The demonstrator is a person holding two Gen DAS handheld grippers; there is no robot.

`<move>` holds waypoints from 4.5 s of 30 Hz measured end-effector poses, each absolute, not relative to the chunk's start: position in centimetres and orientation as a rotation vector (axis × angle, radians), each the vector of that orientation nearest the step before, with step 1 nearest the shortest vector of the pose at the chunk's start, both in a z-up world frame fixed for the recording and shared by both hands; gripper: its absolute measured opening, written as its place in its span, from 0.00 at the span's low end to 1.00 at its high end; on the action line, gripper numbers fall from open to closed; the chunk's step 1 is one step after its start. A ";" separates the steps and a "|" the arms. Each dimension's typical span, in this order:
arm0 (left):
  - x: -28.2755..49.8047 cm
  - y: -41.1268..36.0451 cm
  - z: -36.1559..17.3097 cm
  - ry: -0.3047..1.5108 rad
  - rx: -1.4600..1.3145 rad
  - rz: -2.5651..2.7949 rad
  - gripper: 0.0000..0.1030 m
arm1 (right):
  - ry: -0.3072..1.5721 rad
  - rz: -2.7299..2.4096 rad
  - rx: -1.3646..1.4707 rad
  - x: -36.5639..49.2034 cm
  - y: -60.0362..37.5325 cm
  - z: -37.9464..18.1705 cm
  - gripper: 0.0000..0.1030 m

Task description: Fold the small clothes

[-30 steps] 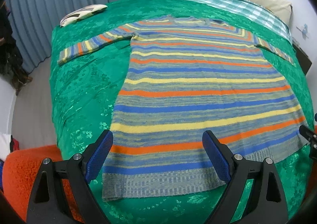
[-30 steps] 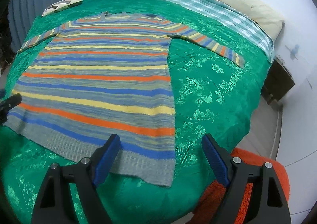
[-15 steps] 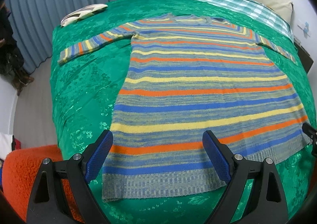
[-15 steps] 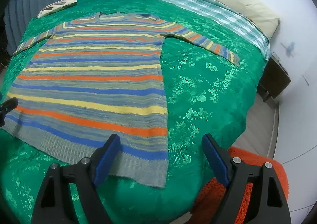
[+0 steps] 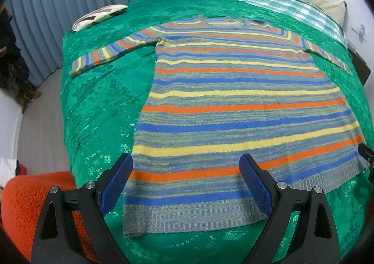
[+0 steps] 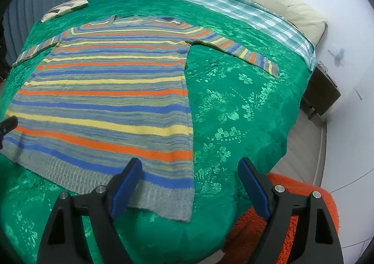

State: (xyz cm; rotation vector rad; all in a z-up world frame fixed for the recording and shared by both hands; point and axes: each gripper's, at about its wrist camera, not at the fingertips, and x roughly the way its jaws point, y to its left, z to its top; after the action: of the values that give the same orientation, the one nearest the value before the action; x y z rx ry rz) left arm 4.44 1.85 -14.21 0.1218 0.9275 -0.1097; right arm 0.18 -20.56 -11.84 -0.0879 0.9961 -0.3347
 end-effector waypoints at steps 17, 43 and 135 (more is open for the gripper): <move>4.5 1.5 -14.5 0.936 0.139 -0.100 0.91 | 1.001 -0.347 -0.080 0.2 -20.9 -12.0 0.81; 7.8 2.1 -12.9 0.867 0.099 -0.138 0.96 | 0.884 -0.208 0.306 7.9 -40.6 -4.4 0.84; 9.9 3.3 -17.2 1.017 0.079 -0.113 0.97 | 1.162 0.224 -0.070 34.6 -31.5 -14.0 0.22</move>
State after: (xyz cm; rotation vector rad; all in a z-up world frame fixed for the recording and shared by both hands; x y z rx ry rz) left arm 9.88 3.31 -17.23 0.0791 1.0167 -0.1126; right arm 34.57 -31.50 -13.99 -0.0702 1.1617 0.2243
